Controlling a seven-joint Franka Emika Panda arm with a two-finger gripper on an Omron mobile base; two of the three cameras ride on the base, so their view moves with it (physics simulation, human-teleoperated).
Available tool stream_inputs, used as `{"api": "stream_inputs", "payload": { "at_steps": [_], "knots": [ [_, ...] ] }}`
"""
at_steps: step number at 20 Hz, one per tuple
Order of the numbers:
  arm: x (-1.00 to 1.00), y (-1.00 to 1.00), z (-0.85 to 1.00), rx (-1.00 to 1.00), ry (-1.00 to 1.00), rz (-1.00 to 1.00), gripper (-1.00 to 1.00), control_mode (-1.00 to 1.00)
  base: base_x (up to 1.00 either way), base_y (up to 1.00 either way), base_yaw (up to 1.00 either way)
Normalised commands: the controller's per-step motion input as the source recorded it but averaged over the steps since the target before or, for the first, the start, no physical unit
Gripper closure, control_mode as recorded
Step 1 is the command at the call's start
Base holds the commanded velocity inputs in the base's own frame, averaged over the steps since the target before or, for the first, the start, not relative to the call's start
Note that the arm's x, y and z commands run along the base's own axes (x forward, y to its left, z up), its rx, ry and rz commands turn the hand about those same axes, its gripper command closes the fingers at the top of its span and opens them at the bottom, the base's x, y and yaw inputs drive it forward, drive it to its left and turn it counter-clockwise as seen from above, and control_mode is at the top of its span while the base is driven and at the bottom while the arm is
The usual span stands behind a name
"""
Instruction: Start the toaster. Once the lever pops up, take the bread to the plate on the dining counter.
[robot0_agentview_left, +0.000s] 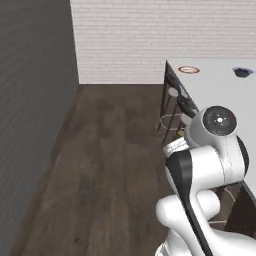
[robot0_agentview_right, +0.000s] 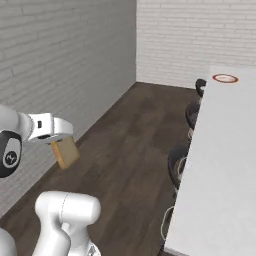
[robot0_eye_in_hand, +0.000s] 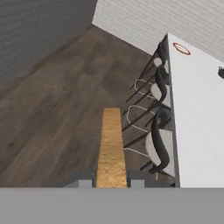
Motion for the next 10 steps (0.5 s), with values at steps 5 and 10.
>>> {"api": "stream_inputs", "payload": {
  "at_steps": [5,10],
  "knots": [
    [0.0,0.0,0.0,0.0,0.0,0.0,1.0,1.0,1.0,0.57,-0.43],
    [0.0,0.0,0.0,0.0,0.0,0.0,1.0,1.0,1.0,0.47,-0.45]
  ]
}}
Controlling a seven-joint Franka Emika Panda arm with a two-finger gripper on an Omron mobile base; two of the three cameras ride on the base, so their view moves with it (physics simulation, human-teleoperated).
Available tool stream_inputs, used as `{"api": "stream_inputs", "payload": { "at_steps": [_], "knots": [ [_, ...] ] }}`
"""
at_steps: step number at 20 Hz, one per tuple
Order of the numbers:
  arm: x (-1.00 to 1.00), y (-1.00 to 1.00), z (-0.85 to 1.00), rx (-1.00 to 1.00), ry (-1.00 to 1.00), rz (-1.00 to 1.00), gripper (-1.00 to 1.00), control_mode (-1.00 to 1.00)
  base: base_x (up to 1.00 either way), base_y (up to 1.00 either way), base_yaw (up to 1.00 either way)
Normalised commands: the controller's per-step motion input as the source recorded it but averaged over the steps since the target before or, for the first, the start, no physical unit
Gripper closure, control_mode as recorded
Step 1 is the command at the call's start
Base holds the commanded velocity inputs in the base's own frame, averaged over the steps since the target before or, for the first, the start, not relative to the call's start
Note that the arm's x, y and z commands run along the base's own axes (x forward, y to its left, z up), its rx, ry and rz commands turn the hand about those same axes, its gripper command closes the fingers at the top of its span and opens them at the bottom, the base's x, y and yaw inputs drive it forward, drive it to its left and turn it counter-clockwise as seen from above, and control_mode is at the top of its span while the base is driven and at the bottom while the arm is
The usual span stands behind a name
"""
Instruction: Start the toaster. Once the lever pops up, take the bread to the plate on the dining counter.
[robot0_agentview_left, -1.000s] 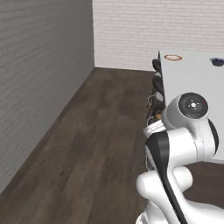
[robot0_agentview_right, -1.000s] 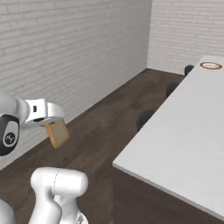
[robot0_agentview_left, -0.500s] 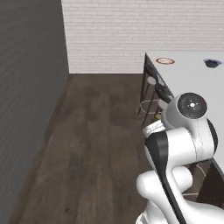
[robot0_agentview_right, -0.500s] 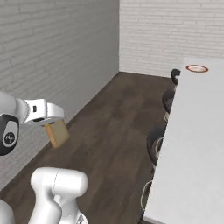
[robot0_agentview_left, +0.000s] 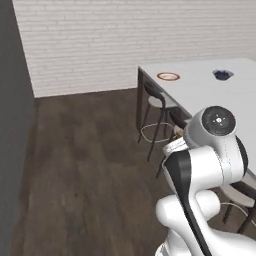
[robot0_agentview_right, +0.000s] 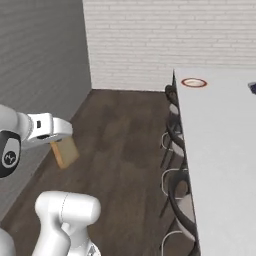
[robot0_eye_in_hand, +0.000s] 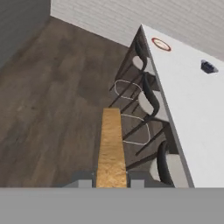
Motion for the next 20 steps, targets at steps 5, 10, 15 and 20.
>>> {"api": "stream_inputs", "payload": {
  "at_steps": [5,10,15,20],
  "knots": [
    [0.0,0.0,0.0,0.0,0.0,0.0,1.0,1.0,1.0,0.49,-0.44],
    [0.0,0.0,0.0,0.0,0.0,0.0,1.0,1.0,1.0,0.59,-0.43],
    [0.0,0.0,0.0,0.0,0.0,0.0,1.0,1.0,1.0,0.65,-0.43],
    [0.0,0.0,0.0,0.0,0.0,0.0,1.0,1.0,1.0,0.71,-0.44]
  ]
}}
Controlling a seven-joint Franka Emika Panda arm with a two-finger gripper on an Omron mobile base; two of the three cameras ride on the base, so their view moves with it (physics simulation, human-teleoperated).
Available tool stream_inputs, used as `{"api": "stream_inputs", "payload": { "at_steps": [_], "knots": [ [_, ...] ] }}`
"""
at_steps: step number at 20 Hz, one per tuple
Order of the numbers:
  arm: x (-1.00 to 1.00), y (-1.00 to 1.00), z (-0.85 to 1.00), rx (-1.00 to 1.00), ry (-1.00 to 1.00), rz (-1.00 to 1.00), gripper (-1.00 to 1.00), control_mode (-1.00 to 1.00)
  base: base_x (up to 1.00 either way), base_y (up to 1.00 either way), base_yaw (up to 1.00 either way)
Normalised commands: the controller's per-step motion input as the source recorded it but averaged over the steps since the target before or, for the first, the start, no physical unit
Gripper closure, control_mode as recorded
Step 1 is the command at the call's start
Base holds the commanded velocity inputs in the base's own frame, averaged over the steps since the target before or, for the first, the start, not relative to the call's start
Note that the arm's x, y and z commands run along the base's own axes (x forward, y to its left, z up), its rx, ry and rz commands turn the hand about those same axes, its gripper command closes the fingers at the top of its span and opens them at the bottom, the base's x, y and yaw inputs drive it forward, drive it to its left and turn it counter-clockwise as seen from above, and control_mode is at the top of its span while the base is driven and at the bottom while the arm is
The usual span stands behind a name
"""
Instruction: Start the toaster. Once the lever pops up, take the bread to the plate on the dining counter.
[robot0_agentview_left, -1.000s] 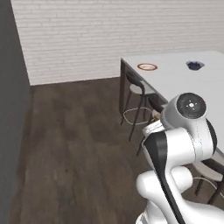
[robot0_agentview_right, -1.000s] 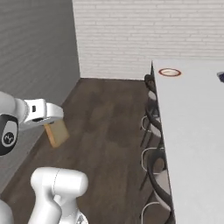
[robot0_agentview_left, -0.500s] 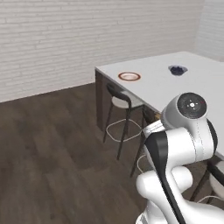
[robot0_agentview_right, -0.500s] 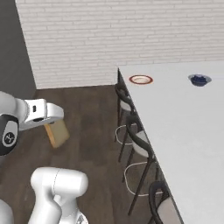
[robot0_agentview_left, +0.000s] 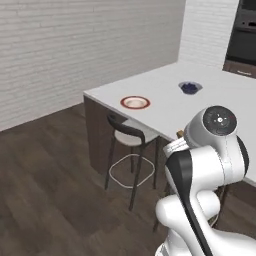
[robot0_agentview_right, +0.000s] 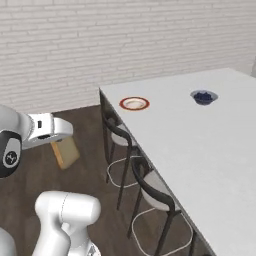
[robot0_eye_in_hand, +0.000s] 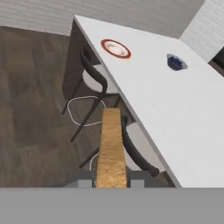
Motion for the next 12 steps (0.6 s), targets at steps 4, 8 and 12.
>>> {"api": "stream_inputs", "payload": {
  "at_steps": [4,8,12],
  "knots": [
    [0.0,0.0,0.0,0.0,0.0,0.0,1.0,1.0,1.0,0.83,-0.46],
    [0.0,0.0,0.0,0.0,0.0,0.0,1.0,1.0,1.0,0.81,-0.49],
    [0.0,0.0,0.0,0.0,0.0,0.0,1.0,1.0,0.97,0.83,-0.49]
  ]
}}
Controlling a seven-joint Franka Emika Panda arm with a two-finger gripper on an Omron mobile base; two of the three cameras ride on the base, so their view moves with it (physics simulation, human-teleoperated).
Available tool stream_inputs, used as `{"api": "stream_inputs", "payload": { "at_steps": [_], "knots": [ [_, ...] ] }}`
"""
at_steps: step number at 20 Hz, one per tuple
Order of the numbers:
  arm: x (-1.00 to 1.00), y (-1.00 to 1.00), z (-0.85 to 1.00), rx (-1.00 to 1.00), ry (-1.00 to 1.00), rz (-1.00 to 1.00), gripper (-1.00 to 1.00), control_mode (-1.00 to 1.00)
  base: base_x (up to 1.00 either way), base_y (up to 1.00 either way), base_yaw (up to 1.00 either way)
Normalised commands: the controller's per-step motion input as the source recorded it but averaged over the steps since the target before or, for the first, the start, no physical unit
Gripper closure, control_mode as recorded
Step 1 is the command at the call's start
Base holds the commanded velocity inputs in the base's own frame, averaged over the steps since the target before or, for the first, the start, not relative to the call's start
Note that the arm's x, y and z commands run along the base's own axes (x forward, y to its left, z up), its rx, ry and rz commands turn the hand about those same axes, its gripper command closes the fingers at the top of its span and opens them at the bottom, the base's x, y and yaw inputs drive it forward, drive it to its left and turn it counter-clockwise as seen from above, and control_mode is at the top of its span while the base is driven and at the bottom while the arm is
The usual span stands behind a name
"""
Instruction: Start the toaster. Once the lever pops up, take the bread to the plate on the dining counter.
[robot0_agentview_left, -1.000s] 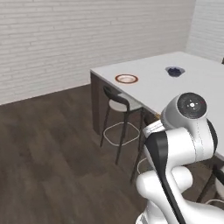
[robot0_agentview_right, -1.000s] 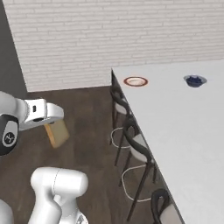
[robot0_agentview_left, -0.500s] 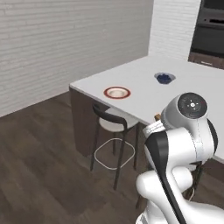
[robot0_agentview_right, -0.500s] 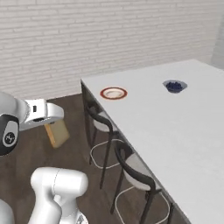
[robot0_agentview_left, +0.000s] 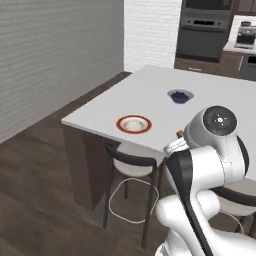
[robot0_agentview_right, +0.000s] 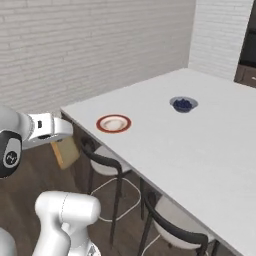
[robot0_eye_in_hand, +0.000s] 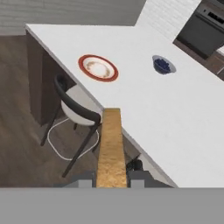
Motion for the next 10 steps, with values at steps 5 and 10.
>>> {"api": "stream_inputs", "payload": {
  "at_steps": [5,10],
  "knots": [
    [0.0,0.0,0.0,0.0,0.0,0.0,1.0,1.0,0.92,0.78,-0.48],
    [0.0,0.0,0.0,0.0,0.0,0.0,1.0,1.0,0.79,0.72,-0.46]
  ]
}}
